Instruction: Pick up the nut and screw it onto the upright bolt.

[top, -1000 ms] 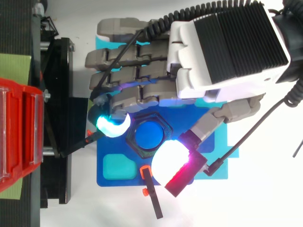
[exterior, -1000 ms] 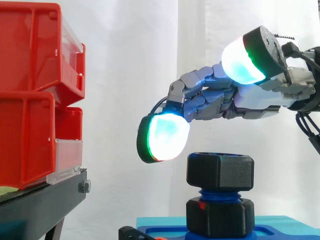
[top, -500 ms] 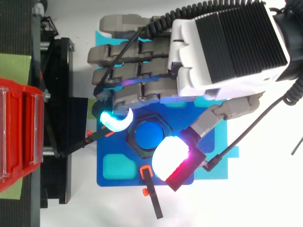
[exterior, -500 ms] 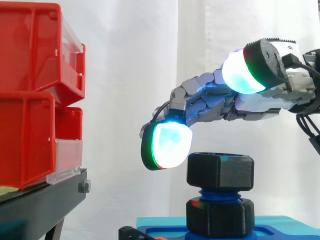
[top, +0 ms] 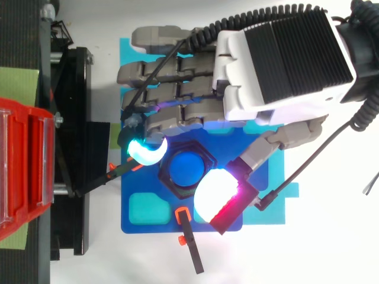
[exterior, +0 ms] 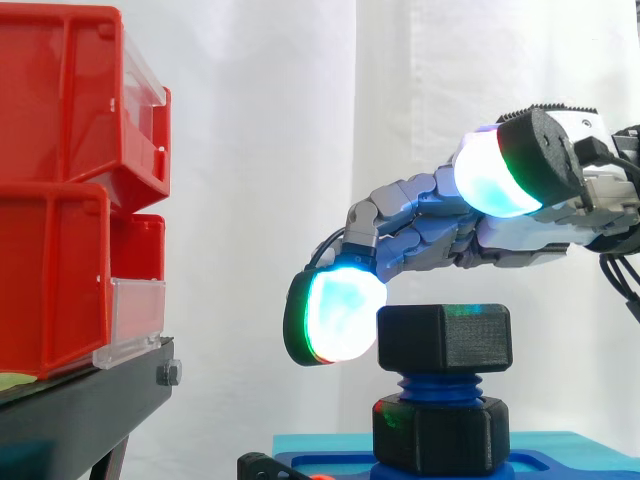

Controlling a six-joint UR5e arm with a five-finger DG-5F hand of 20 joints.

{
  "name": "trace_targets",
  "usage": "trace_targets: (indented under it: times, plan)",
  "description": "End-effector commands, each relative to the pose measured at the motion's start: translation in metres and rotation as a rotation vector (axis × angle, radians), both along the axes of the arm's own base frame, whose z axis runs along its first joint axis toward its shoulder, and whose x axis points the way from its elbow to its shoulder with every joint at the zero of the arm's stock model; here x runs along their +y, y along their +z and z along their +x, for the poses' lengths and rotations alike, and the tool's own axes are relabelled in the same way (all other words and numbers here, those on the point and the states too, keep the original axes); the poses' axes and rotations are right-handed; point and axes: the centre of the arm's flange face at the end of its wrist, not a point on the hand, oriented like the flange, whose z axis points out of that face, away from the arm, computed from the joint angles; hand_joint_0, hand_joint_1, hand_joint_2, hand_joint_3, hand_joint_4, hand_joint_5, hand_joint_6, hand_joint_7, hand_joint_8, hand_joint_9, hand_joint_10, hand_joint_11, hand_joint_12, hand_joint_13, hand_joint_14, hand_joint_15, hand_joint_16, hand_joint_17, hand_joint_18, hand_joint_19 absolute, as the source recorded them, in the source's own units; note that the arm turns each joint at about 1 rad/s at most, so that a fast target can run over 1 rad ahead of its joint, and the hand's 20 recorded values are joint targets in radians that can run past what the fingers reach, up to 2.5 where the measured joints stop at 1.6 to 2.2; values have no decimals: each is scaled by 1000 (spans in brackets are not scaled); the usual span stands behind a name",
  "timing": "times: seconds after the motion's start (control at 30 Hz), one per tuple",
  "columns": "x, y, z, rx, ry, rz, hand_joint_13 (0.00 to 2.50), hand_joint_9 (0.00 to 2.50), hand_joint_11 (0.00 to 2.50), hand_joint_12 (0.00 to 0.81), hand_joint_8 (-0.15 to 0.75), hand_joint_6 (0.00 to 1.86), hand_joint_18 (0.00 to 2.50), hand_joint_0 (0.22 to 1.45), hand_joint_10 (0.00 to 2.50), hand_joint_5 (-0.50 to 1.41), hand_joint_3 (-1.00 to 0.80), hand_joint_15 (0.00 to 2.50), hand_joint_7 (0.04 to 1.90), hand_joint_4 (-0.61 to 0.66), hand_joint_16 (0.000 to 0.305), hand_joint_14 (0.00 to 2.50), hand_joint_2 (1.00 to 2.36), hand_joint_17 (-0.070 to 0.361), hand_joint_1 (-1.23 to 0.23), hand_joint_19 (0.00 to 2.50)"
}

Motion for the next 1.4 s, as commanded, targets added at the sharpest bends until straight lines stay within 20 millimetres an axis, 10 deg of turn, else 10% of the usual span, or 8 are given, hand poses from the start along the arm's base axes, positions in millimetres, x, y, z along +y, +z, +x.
trace_targets:
  times: [0.0, 0.6, 1.07, 1.37]
  plan:
    - [-2, 0, 0, 1, -2, 5, 160, 356, 0, 313, 233, 503, 0, 501, 0, -120, -500, 0, 863, 246, 38, 0, 1000, 86, -130, 0]
    - [-18, 1, -3, 4, -11, 5, 299, 547, 0, 300, 259, 501, 0, 513, 0, -34, -500, 0, 1318, 232, 37, 0, 1000, 83, -164, 0]
    - [-27, 27, -2, 39, -6, 14, 806, 1323, 0, 212, 224, 596, 472, 535, 0, 59, -500, 0, 1230, 24, 24, 0, 1000, 55, -242, 0]
    - [-33, 52, 0, 14, 1, -42, 783, 1319, 42, 236, 272, 500, 449, 518, 1, 48, -500, 2, 1376, 115, 28, 0, 1000, 63, -234, 0]
